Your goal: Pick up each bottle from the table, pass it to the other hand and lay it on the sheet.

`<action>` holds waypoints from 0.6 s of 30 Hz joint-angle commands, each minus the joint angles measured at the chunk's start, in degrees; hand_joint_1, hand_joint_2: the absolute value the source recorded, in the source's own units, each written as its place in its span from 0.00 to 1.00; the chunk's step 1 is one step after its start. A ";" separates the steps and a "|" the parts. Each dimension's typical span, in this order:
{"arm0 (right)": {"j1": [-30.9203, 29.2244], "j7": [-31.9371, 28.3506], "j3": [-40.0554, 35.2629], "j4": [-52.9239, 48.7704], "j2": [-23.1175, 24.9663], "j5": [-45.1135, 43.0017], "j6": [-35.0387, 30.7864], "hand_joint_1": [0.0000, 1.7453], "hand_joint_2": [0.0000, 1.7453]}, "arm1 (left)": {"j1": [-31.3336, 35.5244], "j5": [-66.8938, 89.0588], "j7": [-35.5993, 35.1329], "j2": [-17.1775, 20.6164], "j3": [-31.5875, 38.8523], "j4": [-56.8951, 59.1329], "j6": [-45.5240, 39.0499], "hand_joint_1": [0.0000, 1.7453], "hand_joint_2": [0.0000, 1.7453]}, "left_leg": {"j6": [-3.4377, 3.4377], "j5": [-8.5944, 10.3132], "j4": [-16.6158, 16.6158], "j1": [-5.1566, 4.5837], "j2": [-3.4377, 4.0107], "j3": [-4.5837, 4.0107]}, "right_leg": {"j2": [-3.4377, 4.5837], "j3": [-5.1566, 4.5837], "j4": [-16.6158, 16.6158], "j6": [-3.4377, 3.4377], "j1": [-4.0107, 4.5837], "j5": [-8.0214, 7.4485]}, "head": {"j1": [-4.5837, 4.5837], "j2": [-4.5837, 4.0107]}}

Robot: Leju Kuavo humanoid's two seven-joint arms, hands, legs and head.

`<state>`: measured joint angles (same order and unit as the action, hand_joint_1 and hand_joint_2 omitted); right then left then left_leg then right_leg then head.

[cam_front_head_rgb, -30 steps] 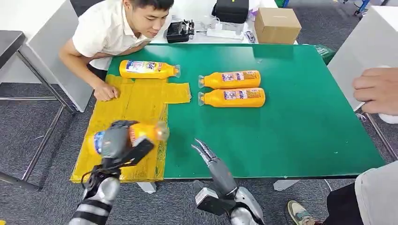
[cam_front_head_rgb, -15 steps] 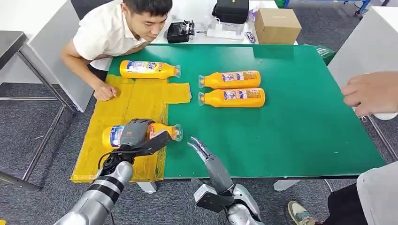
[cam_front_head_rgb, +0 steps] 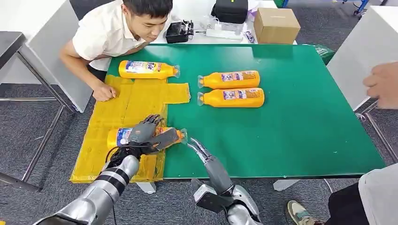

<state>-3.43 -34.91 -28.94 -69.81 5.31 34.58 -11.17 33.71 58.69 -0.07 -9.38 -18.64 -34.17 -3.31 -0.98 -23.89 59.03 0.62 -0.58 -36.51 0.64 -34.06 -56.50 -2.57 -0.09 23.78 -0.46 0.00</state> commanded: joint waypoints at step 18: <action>-3.06 -4.16 -3.05 9.02 -2.59 -3.64 -3.74 0.00 0.00 | -7.88 -46.44 15.06 1.38 2.85 -12.91 19.64 0.00 1.00 | -0.03 0.06 -0.13 -0.07 -0.32 0.39 | -0.20 0.45 0.09 0.02 -0.06 0.03 | 0.02 0.00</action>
<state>-4.74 -38.27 -30.03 -65.68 4.85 31.89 -13.99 32.86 29.45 15.69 -9.14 -15.10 -35.09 12.40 -1.01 -23.80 59.03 0.61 -1.15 -36.27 0.27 -33.69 -56.51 -2.58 -0.10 23.83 -0.44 0.00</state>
